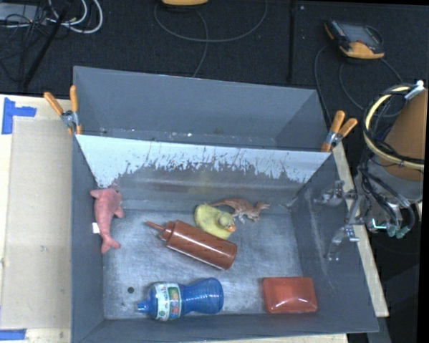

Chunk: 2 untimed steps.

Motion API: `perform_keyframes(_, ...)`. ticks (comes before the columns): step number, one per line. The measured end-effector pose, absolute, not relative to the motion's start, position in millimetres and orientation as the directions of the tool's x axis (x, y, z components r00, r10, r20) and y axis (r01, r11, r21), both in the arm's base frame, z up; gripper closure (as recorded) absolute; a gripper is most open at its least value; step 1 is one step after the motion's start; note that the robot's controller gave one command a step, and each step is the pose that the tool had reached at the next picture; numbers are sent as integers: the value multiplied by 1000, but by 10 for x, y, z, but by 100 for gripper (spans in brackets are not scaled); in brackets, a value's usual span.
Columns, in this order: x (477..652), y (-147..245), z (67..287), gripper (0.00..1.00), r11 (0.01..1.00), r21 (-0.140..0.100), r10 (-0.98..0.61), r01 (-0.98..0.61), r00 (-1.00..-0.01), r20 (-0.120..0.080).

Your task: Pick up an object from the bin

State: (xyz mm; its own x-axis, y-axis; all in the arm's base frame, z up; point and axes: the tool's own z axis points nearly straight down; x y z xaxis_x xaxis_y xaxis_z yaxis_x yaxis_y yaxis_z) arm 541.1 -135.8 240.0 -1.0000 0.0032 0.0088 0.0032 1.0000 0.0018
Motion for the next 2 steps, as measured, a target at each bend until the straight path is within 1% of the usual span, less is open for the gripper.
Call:
perform_keyframes(1,5428,-1349,2442,0,1000,0,-1,-1,-1000,1)
perform_keyframes(2,5120,-1291,1698,0,996,0,-84,-84,-996,-2)
